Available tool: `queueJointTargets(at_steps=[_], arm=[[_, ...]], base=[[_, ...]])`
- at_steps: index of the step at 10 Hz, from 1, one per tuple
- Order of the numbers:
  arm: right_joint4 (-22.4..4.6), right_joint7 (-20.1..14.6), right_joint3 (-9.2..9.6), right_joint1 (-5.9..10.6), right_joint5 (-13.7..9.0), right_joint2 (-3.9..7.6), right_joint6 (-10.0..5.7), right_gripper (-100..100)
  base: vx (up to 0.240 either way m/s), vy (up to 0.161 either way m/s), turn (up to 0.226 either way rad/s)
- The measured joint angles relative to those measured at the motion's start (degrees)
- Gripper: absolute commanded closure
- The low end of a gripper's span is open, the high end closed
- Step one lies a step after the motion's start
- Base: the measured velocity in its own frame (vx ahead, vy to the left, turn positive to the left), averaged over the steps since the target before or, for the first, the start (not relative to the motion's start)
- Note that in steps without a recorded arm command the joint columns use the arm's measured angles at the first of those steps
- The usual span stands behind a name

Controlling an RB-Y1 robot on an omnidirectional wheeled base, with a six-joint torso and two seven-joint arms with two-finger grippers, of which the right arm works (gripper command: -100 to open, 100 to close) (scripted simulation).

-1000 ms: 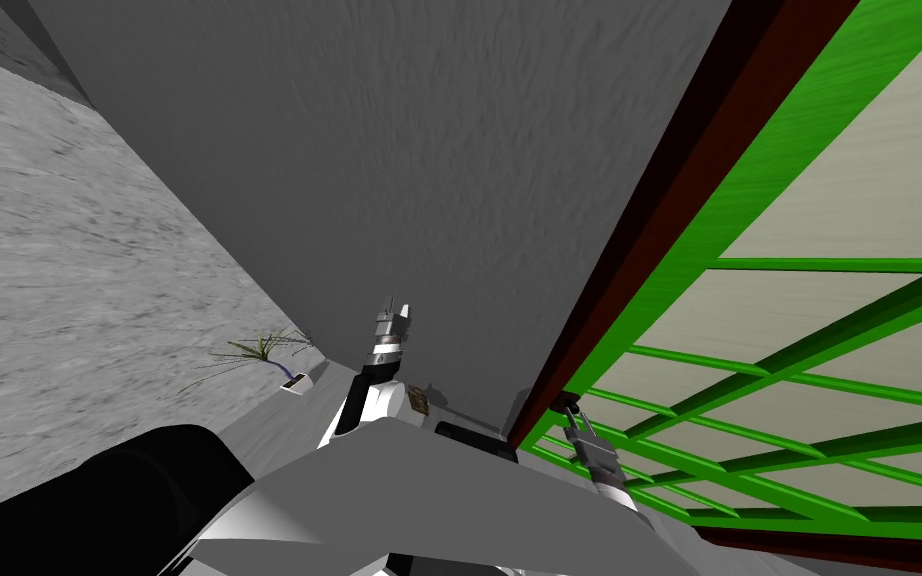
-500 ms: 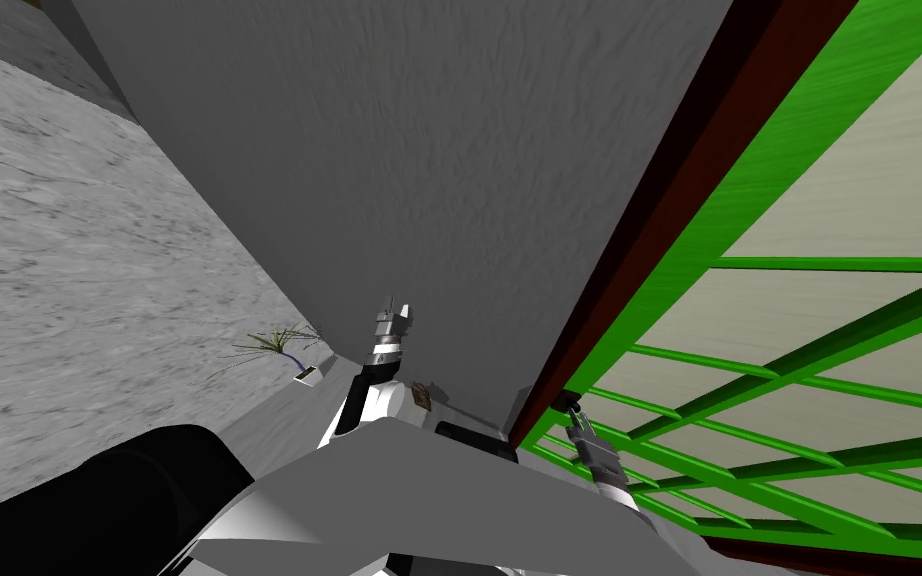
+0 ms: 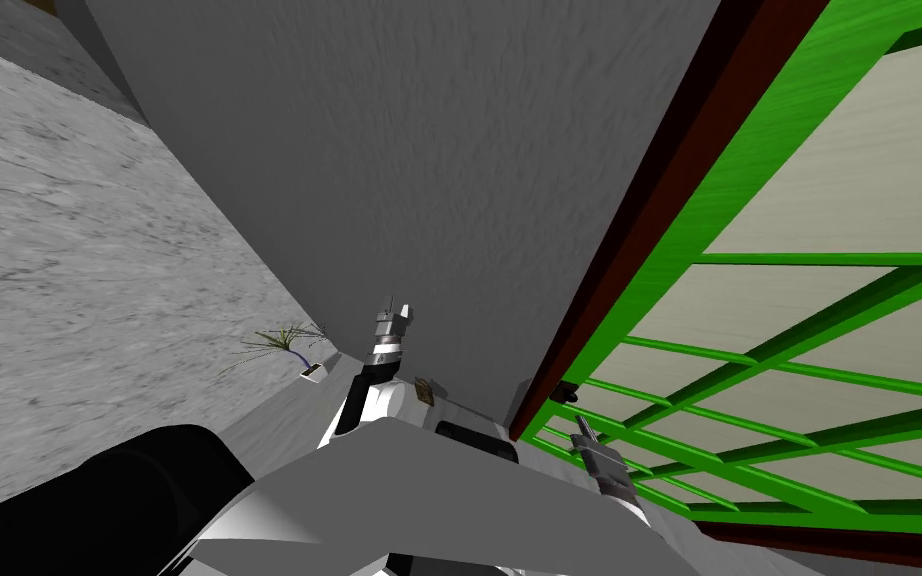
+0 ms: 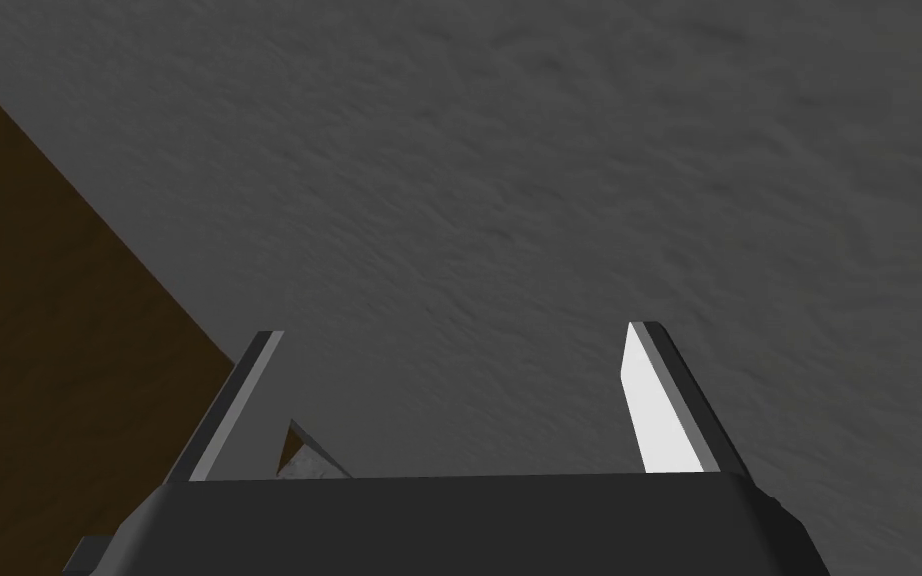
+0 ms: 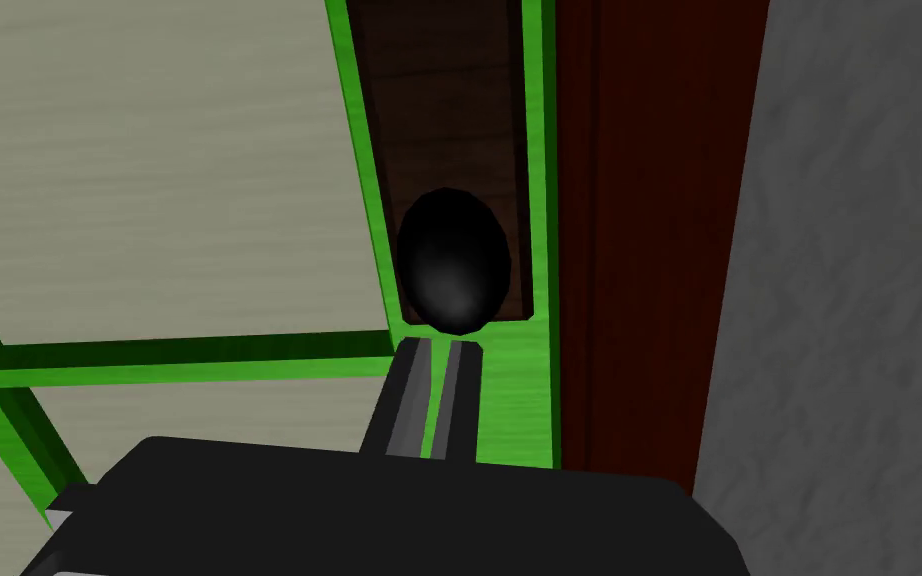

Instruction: Pull the door open

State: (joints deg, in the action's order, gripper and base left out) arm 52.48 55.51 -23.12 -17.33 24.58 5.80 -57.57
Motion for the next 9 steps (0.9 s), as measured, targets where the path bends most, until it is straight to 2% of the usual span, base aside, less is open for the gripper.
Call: queueJointTargets(at_steps=[1, 3, 4, 5, 8, 9], arm=[[0.5, 1.0, -0.23, -0.97, 0.5, 0.00, -0.62, -100], [0.1, 3.3, -0.82, -1.76, 1.4, 0.05, -2.11, -100], [0.3, 4.3, -1.06, -2.58, 1.9, -0.02, -2.86, -100], [0.4, 4.5, -1.09, -2.69, 1.9, -0.03, -3.02, -100], [0.0, 5.8, -1.52, -0.12, 1.9, -0.84, -0.84, -100], [0.9, 5.9, -1.51, 0.31, 2.0, -1.31, 0.33, -100]], base=[[-0.117, 0.035, -0.043], [-0.105, 0.015, -0.048], [-0.049, 0.000, -0.012], [0.097, -0.027, 0.094], [0.192, -0.031, 0.062], [0.191, -0.106, 0.035]])
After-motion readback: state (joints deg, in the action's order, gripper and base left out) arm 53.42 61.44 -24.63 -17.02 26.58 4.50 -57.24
